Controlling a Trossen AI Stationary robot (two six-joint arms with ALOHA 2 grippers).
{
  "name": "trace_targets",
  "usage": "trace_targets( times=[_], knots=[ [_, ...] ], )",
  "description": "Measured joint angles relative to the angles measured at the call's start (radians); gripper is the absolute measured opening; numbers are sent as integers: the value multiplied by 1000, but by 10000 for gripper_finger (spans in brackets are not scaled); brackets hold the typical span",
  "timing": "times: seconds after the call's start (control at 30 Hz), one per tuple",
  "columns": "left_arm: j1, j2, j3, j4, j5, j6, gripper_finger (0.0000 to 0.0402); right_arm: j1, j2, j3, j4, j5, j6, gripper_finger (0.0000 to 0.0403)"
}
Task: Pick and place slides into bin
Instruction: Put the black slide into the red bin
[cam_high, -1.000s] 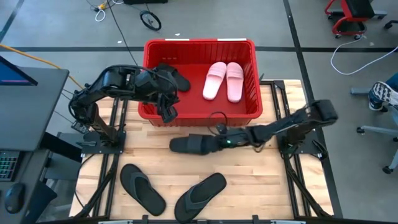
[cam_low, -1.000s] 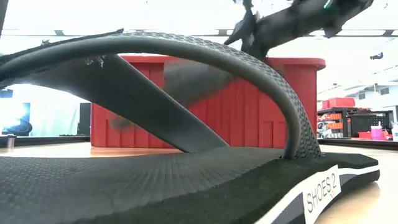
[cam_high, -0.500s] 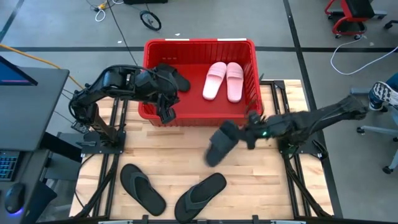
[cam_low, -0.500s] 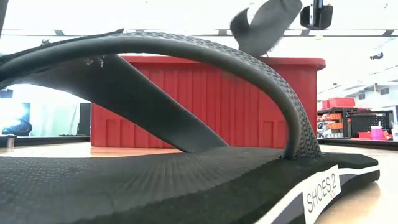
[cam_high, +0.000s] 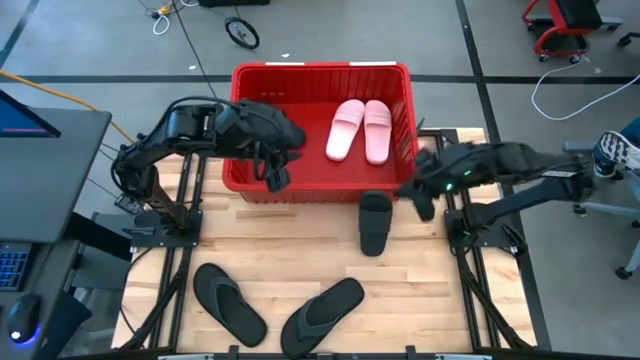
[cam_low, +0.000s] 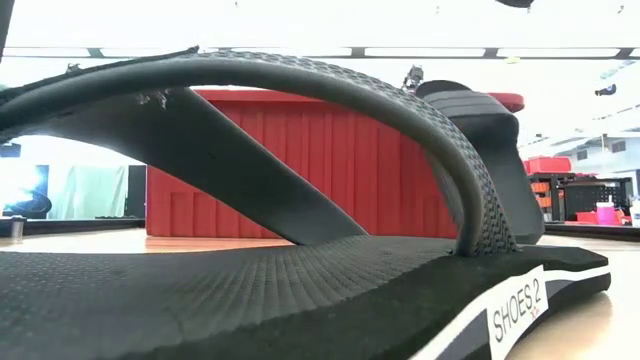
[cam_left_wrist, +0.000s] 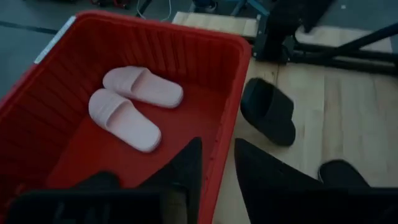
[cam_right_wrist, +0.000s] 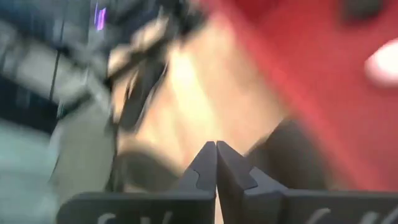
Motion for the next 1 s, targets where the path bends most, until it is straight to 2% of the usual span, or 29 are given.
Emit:
trace_targets(
  times=[0.1, 0.17, 0.27, 0.43, 0.57, 0.77, 0.9, 1.0],
  knots=[
    [0, 8, 0, -5, 0, 14, 115, 47, 54, -26, -34, -143, 2, 19],
    [0, 14, -1, -6, 0, 34, 125, 84, 90, -38, -30, -187, -14, 32],
    [0, 26, 0, -8, 0, 48, 145, 124, 149, -40, -33, -185, -80, 54],
    [0, 67, -1, -7, 0, 52, 173, 141, 229, -40, -34, -80, -278, 98],
    [0, 90, 0, -10, 0, 53, 185, 86, 292, -40, -48, -80, -395, 140],
    [-2, 106, 0, -20, 0, 45, 183, -43, 353, -40, -59, -76, -434, 196],
    [-6, 105, 0, -23, 0, 41, 175, -117, 361, -40, -57, -80, -453, 214],
    [-10, 105, 0, -23, 0, 41, 172, -159, 366, -40, -58, -152, -478, 217]
  ],
)
